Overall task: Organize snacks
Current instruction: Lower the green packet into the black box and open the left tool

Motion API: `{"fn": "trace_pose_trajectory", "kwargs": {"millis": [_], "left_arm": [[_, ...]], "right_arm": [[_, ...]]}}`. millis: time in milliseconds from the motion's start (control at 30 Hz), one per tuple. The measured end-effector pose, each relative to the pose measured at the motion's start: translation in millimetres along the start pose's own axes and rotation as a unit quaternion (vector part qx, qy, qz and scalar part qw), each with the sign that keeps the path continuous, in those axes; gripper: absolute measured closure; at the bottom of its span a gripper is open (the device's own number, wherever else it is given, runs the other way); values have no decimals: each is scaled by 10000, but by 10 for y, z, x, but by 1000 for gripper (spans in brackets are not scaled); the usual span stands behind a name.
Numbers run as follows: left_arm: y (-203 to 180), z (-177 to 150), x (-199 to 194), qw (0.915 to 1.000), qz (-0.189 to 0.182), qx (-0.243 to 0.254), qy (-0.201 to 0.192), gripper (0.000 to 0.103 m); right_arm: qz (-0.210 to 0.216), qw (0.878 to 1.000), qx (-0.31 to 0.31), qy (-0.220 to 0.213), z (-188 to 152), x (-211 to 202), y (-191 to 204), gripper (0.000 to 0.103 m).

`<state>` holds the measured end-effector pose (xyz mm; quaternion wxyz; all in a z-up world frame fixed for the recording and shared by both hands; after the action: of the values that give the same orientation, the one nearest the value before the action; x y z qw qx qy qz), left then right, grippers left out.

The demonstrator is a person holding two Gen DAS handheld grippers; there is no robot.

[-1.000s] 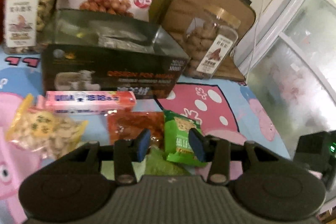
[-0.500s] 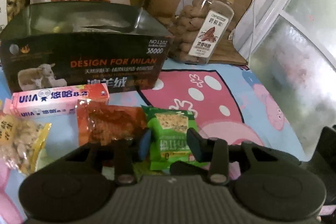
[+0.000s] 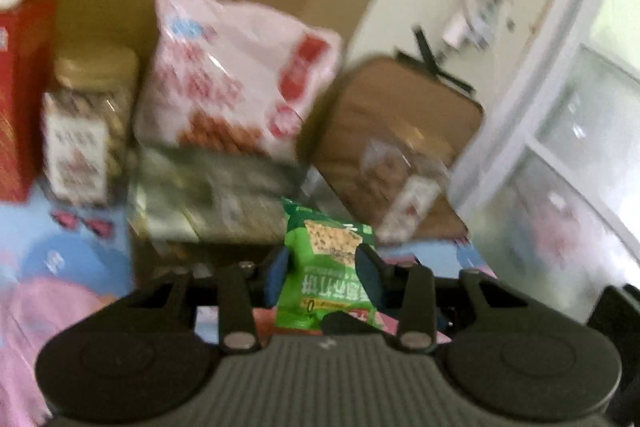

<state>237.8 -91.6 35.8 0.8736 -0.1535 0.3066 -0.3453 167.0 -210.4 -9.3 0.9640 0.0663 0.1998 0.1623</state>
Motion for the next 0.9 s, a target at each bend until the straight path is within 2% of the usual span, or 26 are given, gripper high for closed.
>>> {"fn": "trace_pose_trajectory", "kwargs": {"millis": [100,200,467,633,733,900], "left_arm": [[208,241,28,9997,232,4,-82,67],[423,395,140,9989,467,-45,-62,67],[795,397,385,9961,853,-214,66,66],[810,359,252,9961,859,-189,-85,57],[807,352,80,9962,824,-221,-198,57],[927,170,-329,9966,713,-277,-305,57]], "right_arm": [[-26,9987,-446,-229,211,289,206,57],[46,9986,-466,-229,312,569,280,56],[138,9997,-207,83,336,1152,199,55],[150,9999,-22,77,323,1075,157,55],[239,9995,164,107,342,949,137,55],[810,9952,400,372,165,632,247,55]]}}
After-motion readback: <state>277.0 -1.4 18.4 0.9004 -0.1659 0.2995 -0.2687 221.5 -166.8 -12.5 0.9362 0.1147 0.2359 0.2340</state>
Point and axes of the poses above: each gripper's, at about its wrist camera, not at the fingertips, and x roughly the way its jaws point, y to its left, z to its top, the point moved 8 cm from there along x, roughly the way its jaws point, and after that the axes turned 9 degrees about -z, right-handed, at the moved point
